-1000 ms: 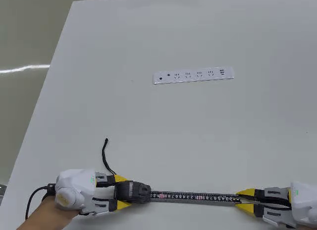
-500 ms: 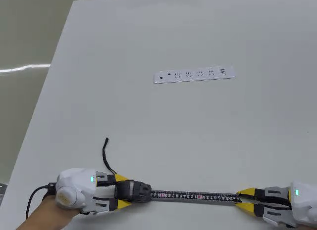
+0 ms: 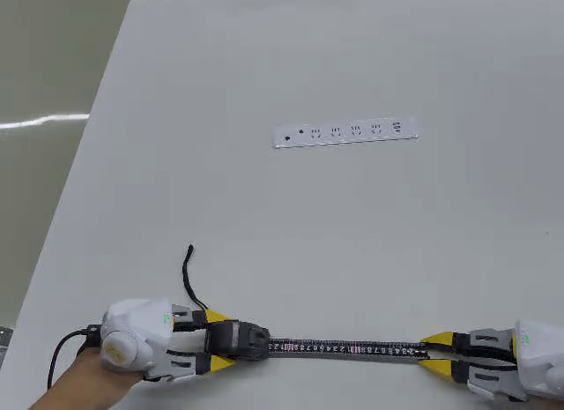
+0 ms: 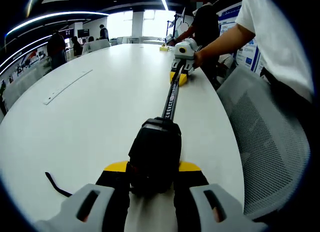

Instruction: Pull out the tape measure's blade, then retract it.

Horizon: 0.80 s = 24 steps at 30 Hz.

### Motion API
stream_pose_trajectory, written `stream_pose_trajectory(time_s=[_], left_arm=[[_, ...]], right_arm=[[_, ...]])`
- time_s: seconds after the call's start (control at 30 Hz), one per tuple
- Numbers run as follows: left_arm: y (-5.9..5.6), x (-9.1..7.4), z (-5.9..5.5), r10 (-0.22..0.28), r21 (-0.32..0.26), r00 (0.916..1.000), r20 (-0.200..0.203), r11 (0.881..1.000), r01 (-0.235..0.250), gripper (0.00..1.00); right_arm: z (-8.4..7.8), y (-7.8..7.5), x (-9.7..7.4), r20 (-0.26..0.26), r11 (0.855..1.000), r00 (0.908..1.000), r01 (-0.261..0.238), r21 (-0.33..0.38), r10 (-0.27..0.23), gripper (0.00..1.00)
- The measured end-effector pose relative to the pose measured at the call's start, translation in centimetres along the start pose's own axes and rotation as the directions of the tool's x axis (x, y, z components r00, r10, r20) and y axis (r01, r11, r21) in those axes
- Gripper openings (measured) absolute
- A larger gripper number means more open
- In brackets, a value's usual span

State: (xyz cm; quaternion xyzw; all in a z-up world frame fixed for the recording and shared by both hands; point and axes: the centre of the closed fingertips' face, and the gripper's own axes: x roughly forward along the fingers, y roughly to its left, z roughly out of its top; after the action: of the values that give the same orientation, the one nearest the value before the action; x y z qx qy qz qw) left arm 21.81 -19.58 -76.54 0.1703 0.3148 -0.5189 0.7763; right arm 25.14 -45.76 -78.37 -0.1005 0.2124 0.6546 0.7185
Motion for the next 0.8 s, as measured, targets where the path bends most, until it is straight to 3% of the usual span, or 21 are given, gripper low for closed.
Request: stream_pose_trajectory(time_s=[0.8], left_arm=[[0.05,0.08,-0.16,0.007,0.011,0.9998,-0.019,1.0,-0.007,0.31]], right_arm=[[-0.1,-0.03,-0.04,0.007,0.999,0.9999,0.011,0.04,-0.011,0.13]])
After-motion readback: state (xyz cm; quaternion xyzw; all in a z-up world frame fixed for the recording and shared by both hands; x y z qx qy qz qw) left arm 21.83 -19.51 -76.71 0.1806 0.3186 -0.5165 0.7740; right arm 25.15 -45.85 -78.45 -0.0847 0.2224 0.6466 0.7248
